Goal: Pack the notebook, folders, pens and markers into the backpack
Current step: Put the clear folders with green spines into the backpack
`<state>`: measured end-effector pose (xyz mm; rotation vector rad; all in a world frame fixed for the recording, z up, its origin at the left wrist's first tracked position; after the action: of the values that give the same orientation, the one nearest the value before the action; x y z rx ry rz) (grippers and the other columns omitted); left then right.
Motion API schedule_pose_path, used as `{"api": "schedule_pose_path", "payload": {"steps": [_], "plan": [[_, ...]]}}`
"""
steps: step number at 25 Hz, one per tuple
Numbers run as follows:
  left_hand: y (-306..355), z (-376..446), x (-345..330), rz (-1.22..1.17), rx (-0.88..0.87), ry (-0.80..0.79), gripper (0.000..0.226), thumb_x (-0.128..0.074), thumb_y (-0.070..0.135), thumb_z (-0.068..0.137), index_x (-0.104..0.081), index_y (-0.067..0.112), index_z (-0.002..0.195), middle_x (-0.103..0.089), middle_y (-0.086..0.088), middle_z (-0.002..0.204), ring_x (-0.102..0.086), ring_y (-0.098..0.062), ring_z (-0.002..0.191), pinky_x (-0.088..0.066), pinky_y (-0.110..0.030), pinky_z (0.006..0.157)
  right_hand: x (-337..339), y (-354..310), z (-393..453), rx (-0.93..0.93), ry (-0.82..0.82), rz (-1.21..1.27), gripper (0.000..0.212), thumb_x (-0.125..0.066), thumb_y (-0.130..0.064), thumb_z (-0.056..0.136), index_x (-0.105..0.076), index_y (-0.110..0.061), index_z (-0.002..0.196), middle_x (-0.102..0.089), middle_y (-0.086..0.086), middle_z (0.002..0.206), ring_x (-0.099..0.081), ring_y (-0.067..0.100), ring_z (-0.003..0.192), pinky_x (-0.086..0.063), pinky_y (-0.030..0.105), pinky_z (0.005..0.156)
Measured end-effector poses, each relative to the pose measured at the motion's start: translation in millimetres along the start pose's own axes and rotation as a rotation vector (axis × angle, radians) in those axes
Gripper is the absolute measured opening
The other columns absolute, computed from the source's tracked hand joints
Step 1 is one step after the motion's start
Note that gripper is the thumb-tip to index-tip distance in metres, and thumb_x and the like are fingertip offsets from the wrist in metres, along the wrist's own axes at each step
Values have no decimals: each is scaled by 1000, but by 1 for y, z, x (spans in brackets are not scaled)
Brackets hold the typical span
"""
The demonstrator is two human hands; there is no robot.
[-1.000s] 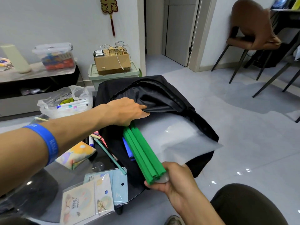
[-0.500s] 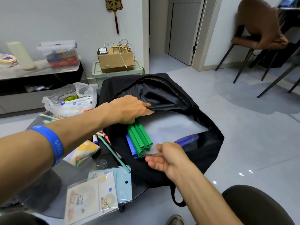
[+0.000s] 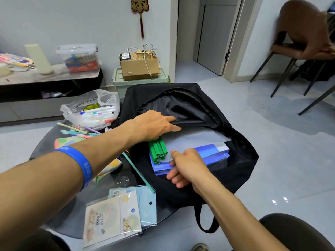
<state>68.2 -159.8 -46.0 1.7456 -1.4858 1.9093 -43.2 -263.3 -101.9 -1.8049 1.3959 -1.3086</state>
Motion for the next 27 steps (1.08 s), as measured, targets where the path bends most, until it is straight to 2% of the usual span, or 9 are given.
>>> {"api": "schedule_pose_path", "payload": {"steps": [3, 5, 7, 12, 16, 20, 23, 25, 27], "plan": [[-1, -13, -5, -165, 35, 60, 40, -36, 36, 100, -42, 48, 137, -35, -5, 153, -62, -34, 107, -45, -43, 84, 23, 12, -23, 350, 110, -795, 38, -42, -56, 90, -59, -22, 88, -67, -4, 89, -58, 26, 92, -46, 43, 84], [-2, -23, -17, -337, 92, -41, 45, -29, 67, 92, -57, 49, 123, -26, -1, 159, -41, -29, 135, -22, -61, 110, 31, 19, -32, 397, 47, -998, 40, -40, -61, 89, -55, -27, 104, -59, -3, 107, -52, 26, 105, -39, 44, 88], [5, -36, -31, -419, 164, -166, 59, -23, 78, 86, -52, 51, 129, -7, 4, 165, -13, -27, 149, 2, -72, 108, 38, 21, -35, 405, -15, -1076, 45, -40, -65, 88, -54, -27, 107, -58, -3, 106, -53, 24, 103, -37, 42, 87], [22, -39, -36, -486, 322, -224, 58, -19, 67, 95, -26, 47, 149, 12, 2, 165, 14, -28, 150, 3, -74, 108, 50, 17, -45, 449, -121, -1018, 36, -52, -62, 83, -61, -28, 89, -63, -10, 86, -57, 14, 83, -34, 25, 58], [35, -56, -32, -670, 315, 75, 73, -32, 78, 84, -47, 35, 141, -3, -1, 165, 0, -24, 150, -13, -61, 114, 67, 0, -36, 657, 83, -1029, 31, -57, -47, 87, -58, -34, 115, -63, -11, 114, -54, 17, 107, -38, 31, 81], [45, -68, -48, -538, 253, 64, 75, -40, 67, 89, -27, 30, 152, 6, 0, 165, 5, -26, 151, -15, -49, 118, 90, -36, -3, 815, 515, -936, 76, -68, -28, 77, -34, -27, 145, -32, 2, 151, -41, 32, 124, -39, 46, 94], [25, -70, -46, -586, 209, 41, 72, -46, 59, 92, -27, 25, 153, 3, 1, 165, 6, -20, 151, -14, -45, 121, 100, -65, 33, 744, 619, -872, 89, -72, -25, 74, -24, -25, 149, -25, 10, 156, -36, 38, 130, -36, 51, 97], [16, -79, -48, -617, 189, 60, 72, -53, 56, 91, -32, 24, 151, -4, 3, 165, 0, -16, 151, -13, -37, 122, 101, -77, 59, 698, 519, -788, 70, -70, -27, 77, -37, -26, 138, -50, 10, 137, -48, 38, 117, -40, 48, 90], [15, -87, -42, -775, 184, 217, 62, -66, 49, 86, -51, 23, 141, -22, 1, 162, -17, -14, 148, -19, -34, 121, 101, -83, 76, 692, 405, -666, 10, -64, -27, 84, -56, -28, 90, -66, 5, 87, -59, 35, 87, -42, 38, 68]]}}
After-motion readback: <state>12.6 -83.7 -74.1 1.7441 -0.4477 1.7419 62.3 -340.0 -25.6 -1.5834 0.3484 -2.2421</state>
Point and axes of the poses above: each hand's wrist, its own z-axis towards the middle knuckle, its own x-axis out of the back of the hand, y = z × x, the point moved 3 cm from there along z, towards the middle knuckle
